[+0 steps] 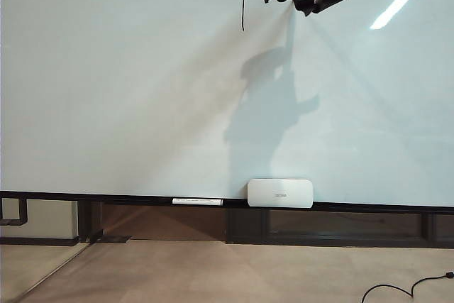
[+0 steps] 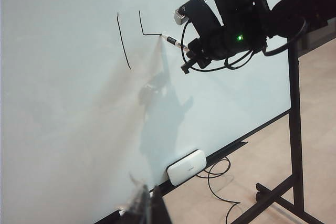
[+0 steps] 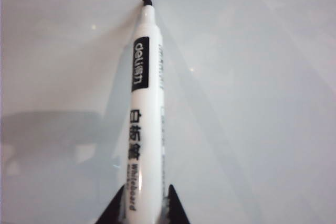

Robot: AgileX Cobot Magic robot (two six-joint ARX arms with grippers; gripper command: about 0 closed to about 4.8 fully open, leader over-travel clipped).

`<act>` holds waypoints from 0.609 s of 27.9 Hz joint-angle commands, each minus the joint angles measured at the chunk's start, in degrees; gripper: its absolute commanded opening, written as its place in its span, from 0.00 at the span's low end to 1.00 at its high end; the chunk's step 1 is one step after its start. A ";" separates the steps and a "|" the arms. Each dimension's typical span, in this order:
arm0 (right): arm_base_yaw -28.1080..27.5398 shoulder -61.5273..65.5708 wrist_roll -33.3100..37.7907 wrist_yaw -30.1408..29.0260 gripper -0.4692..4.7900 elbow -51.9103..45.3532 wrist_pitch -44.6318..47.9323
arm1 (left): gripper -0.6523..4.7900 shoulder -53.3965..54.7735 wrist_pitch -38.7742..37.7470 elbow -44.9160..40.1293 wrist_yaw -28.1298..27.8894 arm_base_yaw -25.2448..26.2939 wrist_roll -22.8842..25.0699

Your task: Reach to the right to find the marker pen, pick it up, and write the number 14 on the whiteboard.

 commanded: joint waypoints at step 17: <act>1.25 -7.28 0.52 -5.18 0.09 0.31 5.07 | 0.11 -0.04 0.85 0.61 0.44 -0.04 0.20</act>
